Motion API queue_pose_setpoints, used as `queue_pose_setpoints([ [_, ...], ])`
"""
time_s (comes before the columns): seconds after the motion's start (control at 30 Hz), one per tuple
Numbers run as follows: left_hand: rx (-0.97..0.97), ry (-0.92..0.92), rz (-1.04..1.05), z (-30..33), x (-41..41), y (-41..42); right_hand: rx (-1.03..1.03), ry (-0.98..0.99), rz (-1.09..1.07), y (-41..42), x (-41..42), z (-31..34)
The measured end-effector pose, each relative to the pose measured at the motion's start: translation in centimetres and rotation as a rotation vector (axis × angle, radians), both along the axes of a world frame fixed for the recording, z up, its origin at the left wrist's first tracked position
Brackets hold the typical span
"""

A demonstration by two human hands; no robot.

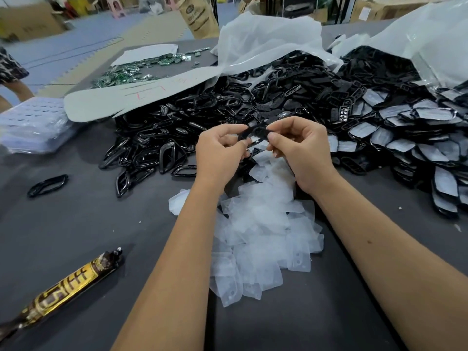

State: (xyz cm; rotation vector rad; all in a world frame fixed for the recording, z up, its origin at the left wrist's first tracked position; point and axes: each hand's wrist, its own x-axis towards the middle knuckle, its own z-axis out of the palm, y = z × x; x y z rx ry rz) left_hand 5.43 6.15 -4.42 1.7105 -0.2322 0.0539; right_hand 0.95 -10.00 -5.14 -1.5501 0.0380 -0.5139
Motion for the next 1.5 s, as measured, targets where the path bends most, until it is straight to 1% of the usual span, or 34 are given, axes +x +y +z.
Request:
queue_pose_setpoints([
  [0.13,0.052,-0.014,0.003,-0.1,0.0,-0.2,-0.184,-0.008,-0.107,0.3,0.2,-0.3],
  [0.27,0.011,0.027,0.005,-0.2,0.2,-0.2,-0.342,-0.022,-0.131,0.6,0.1,-0.4],
  [0.37,0.025,0.013,0.000,-0.4,0.3,-0.3,-0.412,-0.021,-0.165,0.7,0.1,-0.3],
  [0.5,0.081,-0.066,-0.013,-0.7,0.2,-0.4,-0.493,-0.026,-0.212,0.7,0.0,-0.3],
  [0.6,0.077,-0.077,-0.018,-0.8,0.2,-0.5,-0.527,-0.036,-0.257,0.8,0.0,-0.3],
  [0.67,0.053,-0.059,-0.021,-0.7,0.2,-0.6,-0.492,-0.003,-0.295,0.6,0.1,-0.4],
  [0.7,0.022,-0.039,-0.028,-0.6,0.2,-0.5,-0.430,0.041,-0.283,0.4,0.2,-0.3],
  [0.8,-0.089,0.030,-0.080,-0.4,0.2,-0.3,-0.152,0.137,-0.110,-0.2,0.3,-0.3],
  [0.9,-0.143,0.087,-0.125,-0.2,0.0,-0.3,-0.061,0.119,-0.033,-0.5,0.3,-0.4],
  [1.07,-0.170,0.074,-0.115,-0.2,-0.1,-0.4,-0.009,0.106,-0.006,-0.5,0.1,-0.4],
  [1.13,-0.128,0.030,-0.088,-0.3,0.0,-0.4,-0.064,0.085,-0.038,-0.4,0.1,-0.5],
  [1.23,-0.073,-0.035,-0.048,-0.3,0.0,-0.4,-0.202,0.062,-0.097,0.0,0.1,-0.7],
  [1.3,-0.082,-0.040,-0.045,-0.3,0.1,-0.4,-0.215,0.061,-0.099,0.1,0.0,-0.7],
  [1.37,-0.149,0.000,-0.067,-0.1,-0.1,-0.4,-0.158,0.056,-0.051,0.0,0.0,-0.5],
  [1.5,-0.319,0.192,-0.164,0.1,-0.1,-0.2,-0.022,0.057,0.099,-0.3,0.0,-0.1],
])
